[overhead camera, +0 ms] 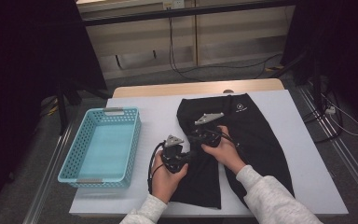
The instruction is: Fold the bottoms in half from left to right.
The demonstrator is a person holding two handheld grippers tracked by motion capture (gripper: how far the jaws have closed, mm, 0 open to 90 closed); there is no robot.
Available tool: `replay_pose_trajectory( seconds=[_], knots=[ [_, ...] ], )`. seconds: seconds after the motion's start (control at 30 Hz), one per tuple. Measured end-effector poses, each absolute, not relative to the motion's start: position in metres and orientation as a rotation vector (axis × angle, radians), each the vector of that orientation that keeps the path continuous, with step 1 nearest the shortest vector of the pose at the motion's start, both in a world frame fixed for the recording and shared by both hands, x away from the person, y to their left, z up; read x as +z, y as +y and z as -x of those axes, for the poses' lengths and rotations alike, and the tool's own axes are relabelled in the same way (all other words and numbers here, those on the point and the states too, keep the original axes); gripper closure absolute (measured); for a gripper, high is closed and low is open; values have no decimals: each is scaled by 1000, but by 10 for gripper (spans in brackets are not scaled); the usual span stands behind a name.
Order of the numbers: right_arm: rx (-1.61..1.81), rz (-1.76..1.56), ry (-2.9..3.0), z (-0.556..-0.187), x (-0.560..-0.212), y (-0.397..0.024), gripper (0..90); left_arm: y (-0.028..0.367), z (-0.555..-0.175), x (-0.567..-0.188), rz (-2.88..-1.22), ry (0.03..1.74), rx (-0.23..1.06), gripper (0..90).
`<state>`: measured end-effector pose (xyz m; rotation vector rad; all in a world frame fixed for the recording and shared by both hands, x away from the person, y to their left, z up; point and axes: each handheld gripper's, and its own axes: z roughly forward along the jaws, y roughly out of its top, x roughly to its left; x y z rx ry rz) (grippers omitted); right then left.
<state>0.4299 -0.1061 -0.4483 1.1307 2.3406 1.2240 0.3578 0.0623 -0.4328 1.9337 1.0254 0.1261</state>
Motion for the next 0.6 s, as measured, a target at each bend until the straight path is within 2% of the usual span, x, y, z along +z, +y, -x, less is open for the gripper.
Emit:
replay_pose_trajectory(
  seconds=[0.07,0.6],
  knots=[
    [1228,-1125,2359,-432,-449,-110,875,62,-358,-432,-1924,1025,124,892],
    [1248,-1138,2250,-421,-425,-147,889,60,-361,-425,-1904,989,117,892]
  ],
)
